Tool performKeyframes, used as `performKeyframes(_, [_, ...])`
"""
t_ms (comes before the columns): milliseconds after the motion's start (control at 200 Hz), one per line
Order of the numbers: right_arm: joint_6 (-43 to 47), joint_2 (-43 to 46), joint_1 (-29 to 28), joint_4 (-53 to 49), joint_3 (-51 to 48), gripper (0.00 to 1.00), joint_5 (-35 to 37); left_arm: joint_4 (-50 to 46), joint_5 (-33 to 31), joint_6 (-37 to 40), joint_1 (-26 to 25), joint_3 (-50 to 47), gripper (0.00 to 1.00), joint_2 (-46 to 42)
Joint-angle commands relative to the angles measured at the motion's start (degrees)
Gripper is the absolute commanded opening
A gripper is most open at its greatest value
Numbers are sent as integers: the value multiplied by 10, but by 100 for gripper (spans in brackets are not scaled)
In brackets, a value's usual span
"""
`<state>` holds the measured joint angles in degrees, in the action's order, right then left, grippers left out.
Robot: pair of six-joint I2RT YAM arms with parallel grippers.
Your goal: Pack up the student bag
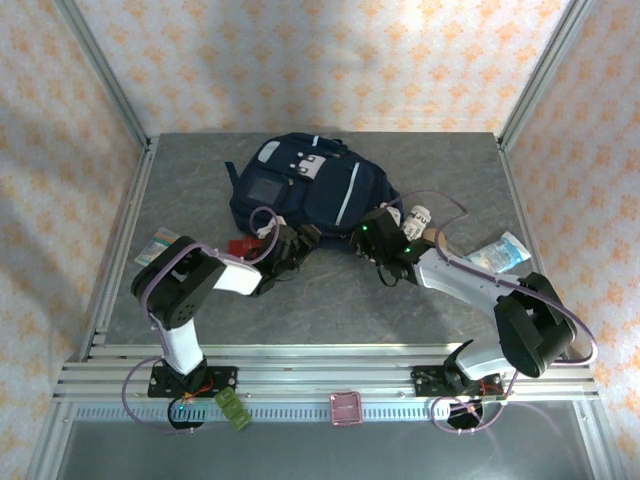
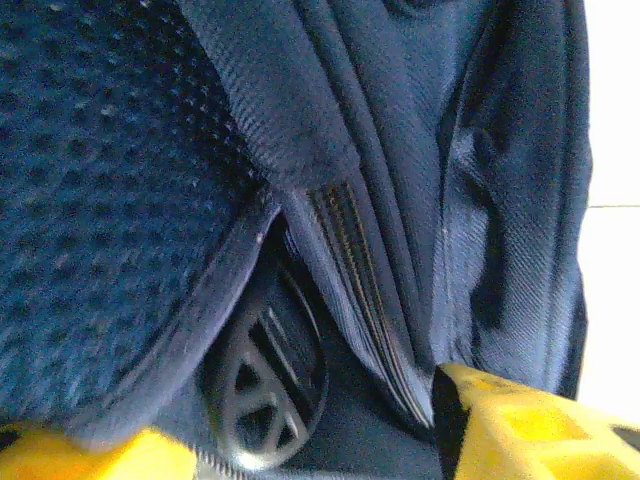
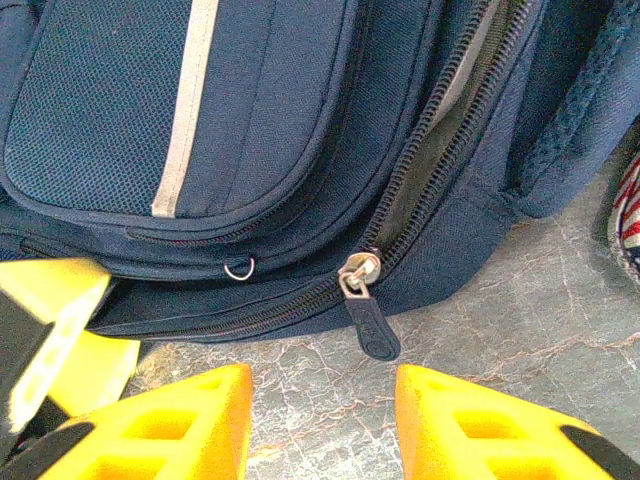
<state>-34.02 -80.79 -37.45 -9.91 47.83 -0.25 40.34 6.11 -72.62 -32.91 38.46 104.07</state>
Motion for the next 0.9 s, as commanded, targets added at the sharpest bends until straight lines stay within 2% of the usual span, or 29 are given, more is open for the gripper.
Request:
performKeyframes(0, [-5, 28, -1, 13, -5, 41, 12, 34, -33, -13, 7, 14, 27, 33])
performKeyframes(55, [2, 34, -1, 8, -6, 41, 16, 49, -19, -18, 16, 11, 9, 39])
performKeyframes(100, [11, 38, -1, 4, -6, 41, 17, 64, -6, -19, 24, 6, 0, 39])
performKeyframes(245, [36, 44, -1, -13, 1, 43, 27, 44, 21, 11, 58, -11, 0, -23])
performKeyframes(385, [60, 36, -6, -30, 24, 45, 25, -38, 35, 81, 94, -7, 0, -119])
performKeyframes(506, [74, -3, -31, -72, 80, 48, 17, -106, 23, 142, 101, 10, 0, -174])
performKeyframes(641, [59, -65, -62, -139, 160, 53, 29, -107, 30, 152, 102, 11, 0, -182])
performKeyframes(726, [43, -81, -70, -153, 187, 62, 30, -99, 31, 151, 105, 7, 0, -181])
performKeyframes(786, [35, -99, -71, -173, 211, 64, 33, -91, 32, 149, 106, 5, 0, -181])
performKeyframes(896, [25, -139, -76, -227, 255, 65, 108, -89, 34, 149, 107, 5, 0, -181])
